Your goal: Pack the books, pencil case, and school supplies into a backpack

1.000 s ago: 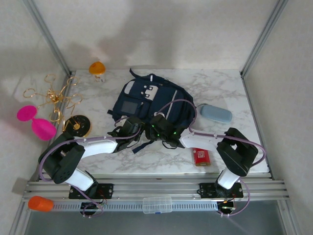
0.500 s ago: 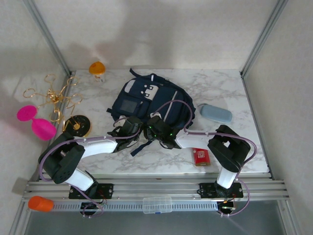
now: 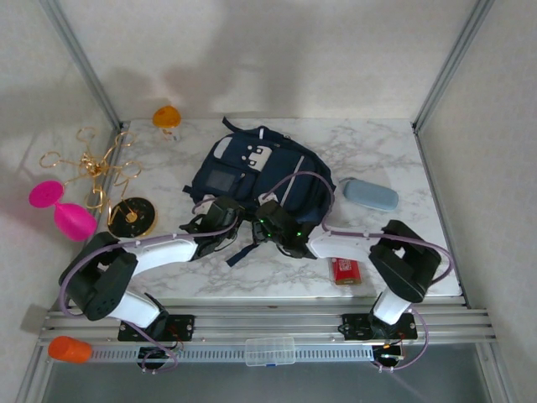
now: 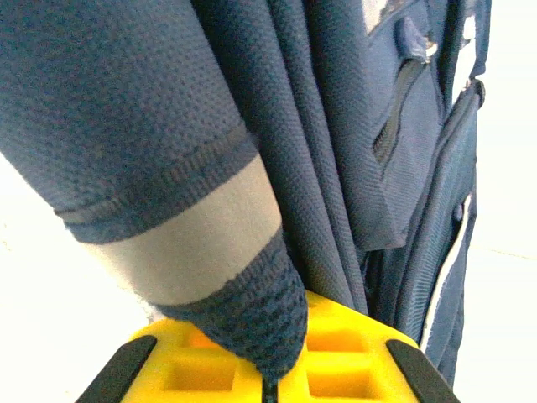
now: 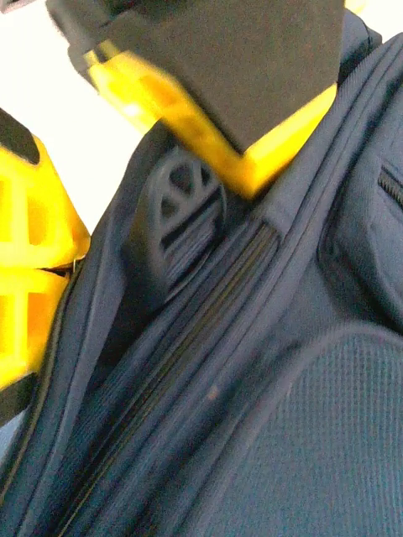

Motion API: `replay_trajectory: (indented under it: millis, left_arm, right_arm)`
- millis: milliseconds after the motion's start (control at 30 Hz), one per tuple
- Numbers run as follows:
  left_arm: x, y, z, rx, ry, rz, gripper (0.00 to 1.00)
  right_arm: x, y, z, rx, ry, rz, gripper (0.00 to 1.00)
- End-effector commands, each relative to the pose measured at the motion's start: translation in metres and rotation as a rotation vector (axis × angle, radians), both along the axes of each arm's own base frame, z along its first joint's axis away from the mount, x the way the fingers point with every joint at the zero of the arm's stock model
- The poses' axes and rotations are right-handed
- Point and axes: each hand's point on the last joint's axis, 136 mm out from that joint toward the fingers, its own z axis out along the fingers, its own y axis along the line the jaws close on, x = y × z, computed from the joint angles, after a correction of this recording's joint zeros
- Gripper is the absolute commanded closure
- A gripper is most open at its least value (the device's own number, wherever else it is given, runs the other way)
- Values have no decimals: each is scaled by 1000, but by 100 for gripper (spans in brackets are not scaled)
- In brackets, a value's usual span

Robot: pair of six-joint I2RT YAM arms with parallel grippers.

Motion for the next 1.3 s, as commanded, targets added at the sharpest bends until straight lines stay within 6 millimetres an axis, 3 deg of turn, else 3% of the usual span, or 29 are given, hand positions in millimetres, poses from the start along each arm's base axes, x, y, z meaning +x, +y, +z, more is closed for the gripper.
replay_trajectory:
  millis: [0,133,233,333,500,600,800,933,1267]
  left_arm:
    - [17,23,39,30,-80,25,100]
    - [31,49,38,80,-87,16,100]
    - [43,60,37,88,-78,-26,100]
    - [51,52,39,69,-80,-76,100]
    - [61,39,32,56,-70,-142,100]
    - [66,27,38,31,-96,-183,100]
    - [65,28,36,32,-90,-177,100]
    - [63,29,37,25,-93,-171,100]
    - [59,29,36,21,-96,-166,100]
  right_arm:
    - [-9,-59,-19,-139,35,-121,100]
    - [-29,-89,-17,-134,45,-117,100]
    - [-43,-90,-7,-53,24,-45,100]
    - [-48,-79,-6,-54,40,28,100]
    - [-46,-61,-11,-57,77,76,100]
    - [-43,-67,-18,-101,97,35,100]
    - [-41,-73,-42,-176,141,32,94]
    - [-35,-59,-42,-161,116,65,86]
    - [-11,-55,-49,-227,64,14,80]
